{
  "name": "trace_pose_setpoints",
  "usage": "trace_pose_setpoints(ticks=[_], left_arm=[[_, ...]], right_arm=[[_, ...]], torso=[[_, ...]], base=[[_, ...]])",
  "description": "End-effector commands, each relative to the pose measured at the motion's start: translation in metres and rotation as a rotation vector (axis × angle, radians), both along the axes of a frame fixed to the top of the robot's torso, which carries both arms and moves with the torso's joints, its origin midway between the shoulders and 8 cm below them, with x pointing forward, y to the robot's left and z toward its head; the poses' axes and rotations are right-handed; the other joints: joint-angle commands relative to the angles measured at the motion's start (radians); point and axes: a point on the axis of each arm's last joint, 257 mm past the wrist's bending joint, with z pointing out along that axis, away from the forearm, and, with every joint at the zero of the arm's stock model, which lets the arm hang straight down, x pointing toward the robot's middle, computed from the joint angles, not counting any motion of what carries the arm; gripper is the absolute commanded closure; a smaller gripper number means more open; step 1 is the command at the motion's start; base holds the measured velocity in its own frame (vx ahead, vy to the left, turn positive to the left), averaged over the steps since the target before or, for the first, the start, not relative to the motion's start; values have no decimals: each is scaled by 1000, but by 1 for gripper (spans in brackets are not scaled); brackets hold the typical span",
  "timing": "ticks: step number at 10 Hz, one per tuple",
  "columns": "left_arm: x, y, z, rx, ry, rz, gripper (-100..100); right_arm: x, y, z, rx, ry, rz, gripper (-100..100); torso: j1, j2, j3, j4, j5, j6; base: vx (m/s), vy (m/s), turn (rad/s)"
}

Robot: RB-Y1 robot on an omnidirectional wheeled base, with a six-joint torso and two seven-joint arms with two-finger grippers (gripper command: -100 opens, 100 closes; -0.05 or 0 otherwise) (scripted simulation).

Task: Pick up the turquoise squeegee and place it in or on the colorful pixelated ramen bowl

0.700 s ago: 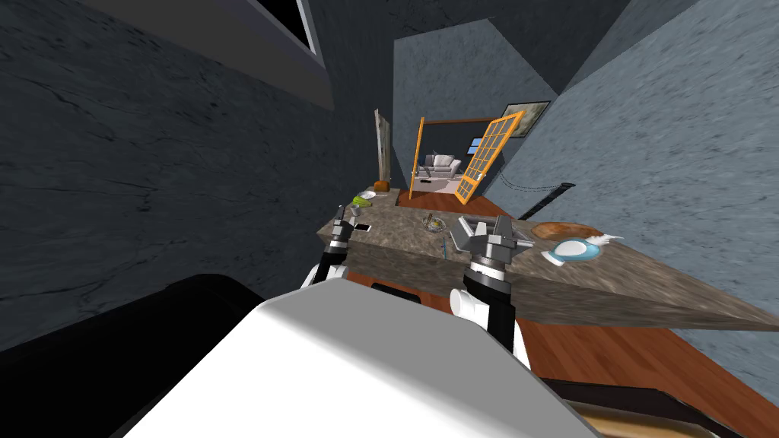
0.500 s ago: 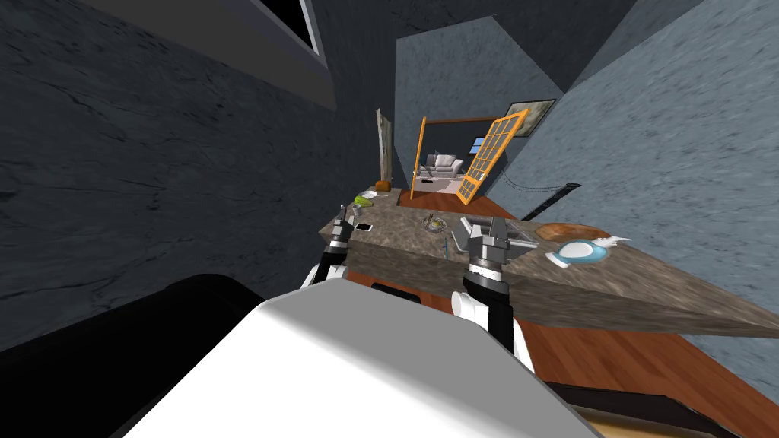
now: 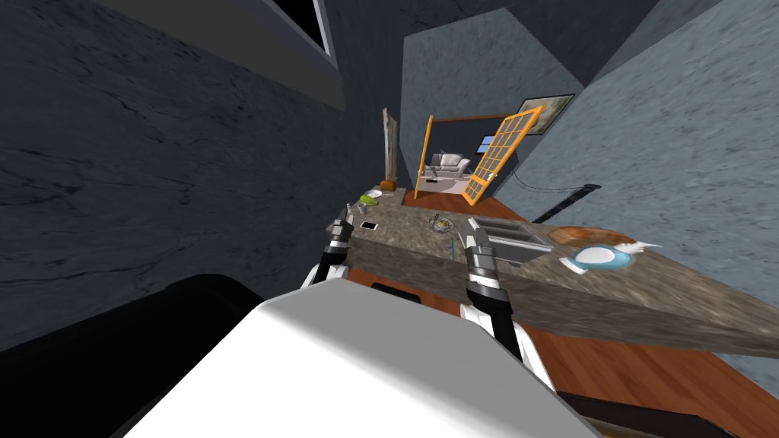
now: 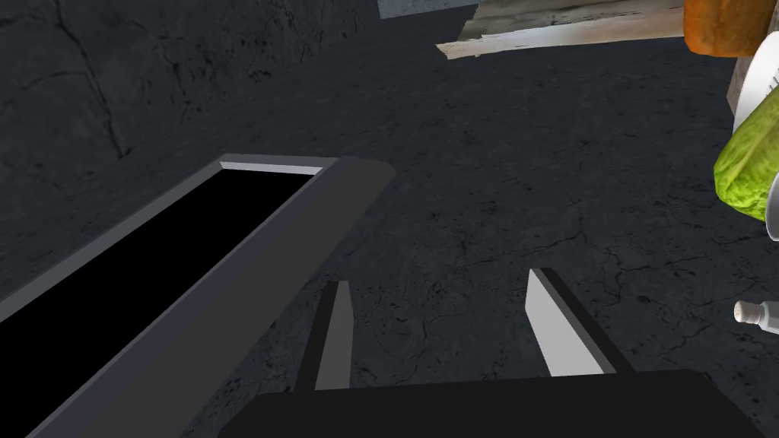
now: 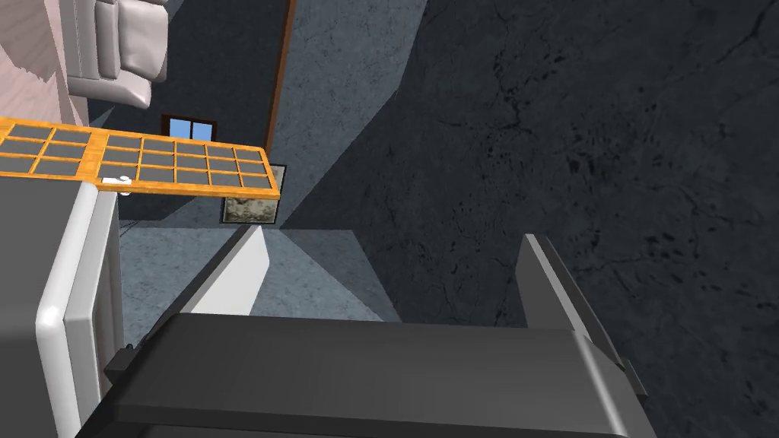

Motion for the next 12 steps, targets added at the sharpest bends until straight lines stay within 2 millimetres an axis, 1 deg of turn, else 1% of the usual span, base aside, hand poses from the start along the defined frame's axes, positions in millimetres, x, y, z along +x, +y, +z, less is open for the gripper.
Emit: trace_pose_setpoints(ticks=[1, 2, 5, 6, 7, 8, 9, 10, 11, 12], left_arm=[[0, 0, 0, 0, 0, 0, 0], [0, 0, 0, 0, 0, 0, 0], [0, 0, 0, 0, 0, 0, 0], [0, 0, 0, 0, 0, 0, 0], [0, 0, 0, 0, 0, 0, 0], [0, 0, 0, 0, 0, 0, 0], [0, 0, 0, 0, 0, 0, 0], [0, 0, 0, 0, 0, 0, 0], [0, 0, 0, 0, 0, 0, 0], [0, 0, 0, 0, 0, 0, 0]], right_arm=[[0, -3, -35, -77, 82, 3, -100], [0, -2, -35, -88, 84, 9, -100], [-13, -22, -113, -240, 268, 18, -100], [-14, -22, -113, -252, 270, 23, -100], [-22, -31, -141, -303, 336, 27, -100], [-22, -31, -141, -307, 337, 30, -100], [-33, -42, -169, -362, 406, 38, -100], [-44, -51, -189, -409, 461, 47, -100], [-58, -65, -216, -452, 530, 55, -100], [-62, -69, -223, -473, 550, 60, -100]], torso=[[0, 0, 0, 0, 0, 0], [1, 0, 0, 0, 0, 0], [0, 0, 0, 0, 0, 0], [1, 0, 0, 0, 0, 0], [0, 0, 0, 0, 0, 0], [0, 0, 0, 0, 0, 0], [-1, -1, 0, 0, 0, 0], [-1, -1, 0, 0, 0, 0], [1, 0, 0, 0, 0, 0], [2, 1, 1, 0, 1, 0]], base=[[-61, 76, 129], [-41, 55, 44], [-50, 69, 158], [-45, 66, 32], [-40, 67, 100], [-38, 51, 69], [-41, 60, 141], [-60, 91, 220], [-65, 109, 191], [-43, 79, 49]])
